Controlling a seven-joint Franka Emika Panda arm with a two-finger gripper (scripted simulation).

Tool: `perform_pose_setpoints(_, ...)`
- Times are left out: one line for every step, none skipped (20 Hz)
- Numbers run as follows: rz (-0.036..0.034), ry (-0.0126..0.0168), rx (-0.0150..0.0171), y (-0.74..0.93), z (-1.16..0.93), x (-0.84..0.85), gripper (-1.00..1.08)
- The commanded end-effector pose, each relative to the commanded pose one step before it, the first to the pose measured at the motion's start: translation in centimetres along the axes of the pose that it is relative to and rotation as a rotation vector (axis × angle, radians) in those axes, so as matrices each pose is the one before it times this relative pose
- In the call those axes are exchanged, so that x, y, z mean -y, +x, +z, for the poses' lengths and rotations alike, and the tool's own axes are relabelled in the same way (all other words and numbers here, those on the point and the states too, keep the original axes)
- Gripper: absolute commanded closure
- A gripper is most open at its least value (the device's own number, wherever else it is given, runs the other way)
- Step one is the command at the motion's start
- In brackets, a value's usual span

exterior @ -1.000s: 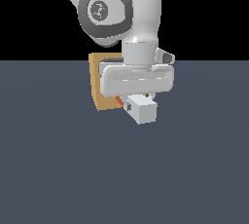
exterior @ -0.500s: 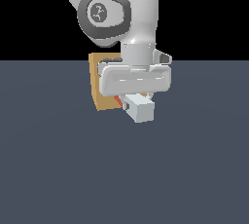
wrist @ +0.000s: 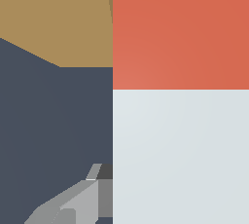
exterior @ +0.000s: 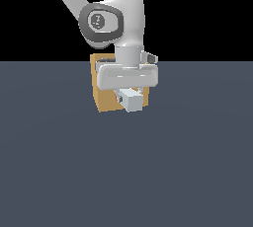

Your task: Insert the peg into the horizontal hole in a box.

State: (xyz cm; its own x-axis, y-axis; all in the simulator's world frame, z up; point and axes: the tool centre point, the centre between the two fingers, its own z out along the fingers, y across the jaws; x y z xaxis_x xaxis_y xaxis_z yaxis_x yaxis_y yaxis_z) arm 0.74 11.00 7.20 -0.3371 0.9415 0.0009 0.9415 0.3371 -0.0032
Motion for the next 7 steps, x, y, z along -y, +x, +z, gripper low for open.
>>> perform_pose_setpoints(0.00139,-0.00585,0.00130,1.629,-0.295,-0.180,1.08)
perform_pose_setpoints(0.00005,-0.00047,0.00014,0.472,-0.028,-0.018,1.08)
perform_pose_setpoints(0.00000,0.00000,0.00000,0.387,0.002,-0.021,1.08)
perform_pose_setpoints(0.00000,0.00000,0.00000,0.300,0.001,-0.019,1.08)
perform_pose_setpoints(0.00008,-0.00046,0.00015,0.210,-0.029,-0.011,1.08)
perform_pose_setpoints(0.00000,0.00000,0.00000,0.128,0.001,-0.009,1.08)
perform_pose_setpoints(0.00000,0.00000,0.00000,0.043,0.000,-0.003,1.08)
